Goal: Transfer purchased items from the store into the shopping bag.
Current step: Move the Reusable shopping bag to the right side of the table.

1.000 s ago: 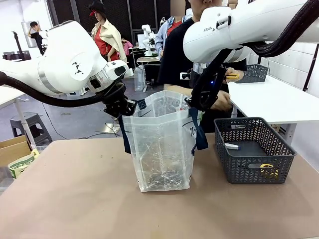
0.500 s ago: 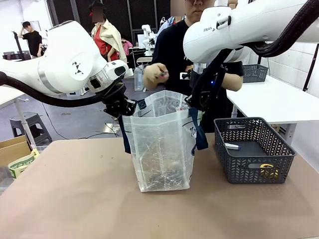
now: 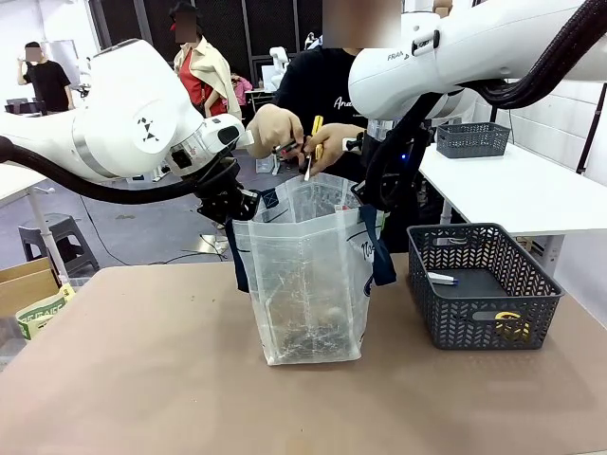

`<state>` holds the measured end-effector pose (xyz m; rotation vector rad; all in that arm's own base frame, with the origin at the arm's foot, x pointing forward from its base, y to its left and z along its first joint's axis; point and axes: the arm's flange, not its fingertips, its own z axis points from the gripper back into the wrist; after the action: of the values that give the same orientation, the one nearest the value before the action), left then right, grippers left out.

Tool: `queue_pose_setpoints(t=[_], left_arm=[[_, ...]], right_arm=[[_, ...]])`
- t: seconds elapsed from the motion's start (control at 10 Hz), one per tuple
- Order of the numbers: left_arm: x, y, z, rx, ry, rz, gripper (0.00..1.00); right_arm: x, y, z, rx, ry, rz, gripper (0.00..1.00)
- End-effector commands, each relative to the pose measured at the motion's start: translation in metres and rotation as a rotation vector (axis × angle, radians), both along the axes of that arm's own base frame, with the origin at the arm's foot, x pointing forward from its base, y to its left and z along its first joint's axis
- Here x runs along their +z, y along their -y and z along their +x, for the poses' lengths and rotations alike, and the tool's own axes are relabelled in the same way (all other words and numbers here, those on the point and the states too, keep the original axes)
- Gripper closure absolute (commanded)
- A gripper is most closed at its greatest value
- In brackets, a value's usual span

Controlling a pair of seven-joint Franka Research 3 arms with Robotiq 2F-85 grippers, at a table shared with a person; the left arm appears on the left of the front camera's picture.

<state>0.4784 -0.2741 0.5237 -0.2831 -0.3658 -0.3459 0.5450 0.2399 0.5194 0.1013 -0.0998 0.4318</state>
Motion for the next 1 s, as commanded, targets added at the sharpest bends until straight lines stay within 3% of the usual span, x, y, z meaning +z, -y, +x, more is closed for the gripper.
queue_pose_setpoints(t=[0.0,0.9], left_arm=[[0.0005,-0.0013,0.0004,0.003,0.002,-0.002,1.0],[0.0005,-0.0013,0.0004,0.003,0.002,-0.002,1.0]], right_arm=[[-0.0001,0.0003,0.0,0.0,-0.001,-0.001,1.0],[-0.0001,0.0003,0.0,0.0,-0.001,-0.001,1.0]])
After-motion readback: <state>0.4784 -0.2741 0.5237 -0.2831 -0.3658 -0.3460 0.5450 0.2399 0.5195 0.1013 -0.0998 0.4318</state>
